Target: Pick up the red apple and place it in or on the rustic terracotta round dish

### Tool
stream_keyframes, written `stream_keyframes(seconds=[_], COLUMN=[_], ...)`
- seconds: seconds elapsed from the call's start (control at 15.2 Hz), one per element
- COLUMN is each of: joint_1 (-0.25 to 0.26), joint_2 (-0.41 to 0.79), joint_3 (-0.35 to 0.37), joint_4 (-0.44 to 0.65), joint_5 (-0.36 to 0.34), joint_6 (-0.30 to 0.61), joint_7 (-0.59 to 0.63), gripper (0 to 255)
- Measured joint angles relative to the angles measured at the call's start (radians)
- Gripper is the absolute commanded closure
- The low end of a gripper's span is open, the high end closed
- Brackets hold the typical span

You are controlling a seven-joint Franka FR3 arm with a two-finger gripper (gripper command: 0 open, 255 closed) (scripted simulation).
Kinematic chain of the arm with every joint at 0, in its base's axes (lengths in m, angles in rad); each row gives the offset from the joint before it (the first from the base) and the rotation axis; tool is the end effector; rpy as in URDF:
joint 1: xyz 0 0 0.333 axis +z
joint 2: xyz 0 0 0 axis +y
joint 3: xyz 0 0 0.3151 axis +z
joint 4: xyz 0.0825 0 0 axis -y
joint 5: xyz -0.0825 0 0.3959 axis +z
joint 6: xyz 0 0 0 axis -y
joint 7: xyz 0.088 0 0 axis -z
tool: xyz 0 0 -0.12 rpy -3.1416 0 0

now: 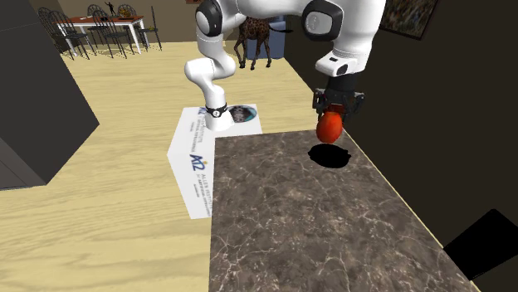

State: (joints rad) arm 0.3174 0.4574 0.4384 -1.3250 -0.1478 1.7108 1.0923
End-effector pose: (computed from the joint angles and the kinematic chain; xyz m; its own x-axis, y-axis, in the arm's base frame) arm 0.5502 0.4217 0.4729 0.9378 -0.3432 -0.0521 -0.3433 -0.9392 0.0073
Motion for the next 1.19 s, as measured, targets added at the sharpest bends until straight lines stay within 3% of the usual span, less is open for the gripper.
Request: stream_keyframes(seconds=[0.33,1.19], joint_1=[0.072,0.061], joint_2=[0.032,0.044], joint_3=[0.016,0.01], joint_4=[0.055,-0.1], joint_5=[-0.017,-0.025], joint_6=[-0.024,0.139], joint_7=[0.08,0.092], gripper=[255,255])
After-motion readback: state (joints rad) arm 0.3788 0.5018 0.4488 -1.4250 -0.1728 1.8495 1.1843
